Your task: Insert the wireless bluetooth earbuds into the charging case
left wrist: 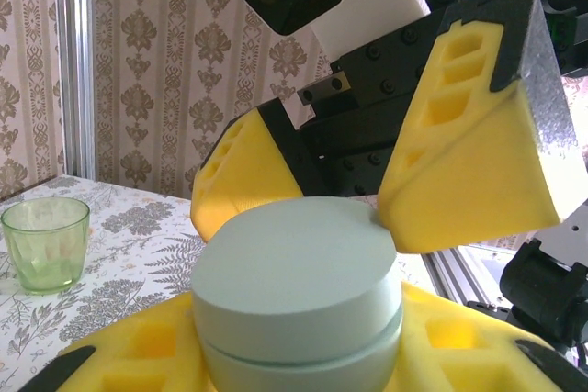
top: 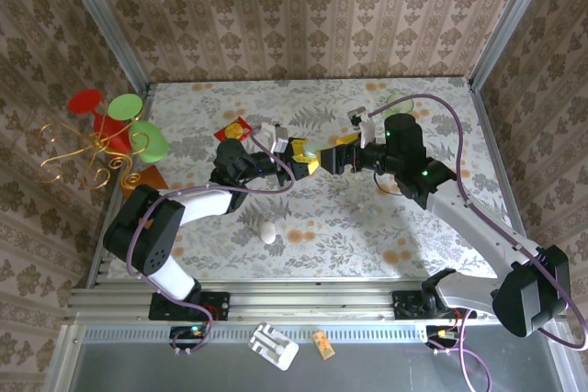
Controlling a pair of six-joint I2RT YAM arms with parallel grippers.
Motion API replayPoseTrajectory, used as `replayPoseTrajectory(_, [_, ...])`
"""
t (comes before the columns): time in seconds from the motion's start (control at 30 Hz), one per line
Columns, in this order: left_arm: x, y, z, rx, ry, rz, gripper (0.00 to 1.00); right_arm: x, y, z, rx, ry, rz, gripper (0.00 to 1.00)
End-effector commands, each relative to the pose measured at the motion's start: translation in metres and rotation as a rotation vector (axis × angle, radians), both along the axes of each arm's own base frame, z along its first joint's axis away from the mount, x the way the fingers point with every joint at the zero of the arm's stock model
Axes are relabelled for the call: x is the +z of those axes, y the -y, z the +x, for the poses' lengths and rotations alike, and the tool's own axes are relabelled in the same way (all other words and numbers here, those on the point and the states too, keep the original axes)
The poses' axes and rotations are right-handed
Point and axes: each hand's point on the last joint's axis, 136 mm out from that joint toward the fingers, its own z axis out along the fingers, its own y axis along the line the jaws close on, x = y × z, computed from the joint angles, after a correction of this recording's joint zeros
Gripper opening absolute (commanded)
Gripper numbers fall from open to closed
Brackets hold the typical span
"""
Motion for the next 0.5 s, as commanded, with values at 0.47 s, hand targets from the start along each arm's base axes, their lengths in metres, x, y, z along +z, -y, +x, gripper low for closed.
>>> replayPoseTrajectory(0.47, [0.023, -0.004, -0.027, -0.069, 0.135, -0.044, 0.11, 0.014, 0.012, 0.029, -0.127, -0.003, -0.014, 0.89])
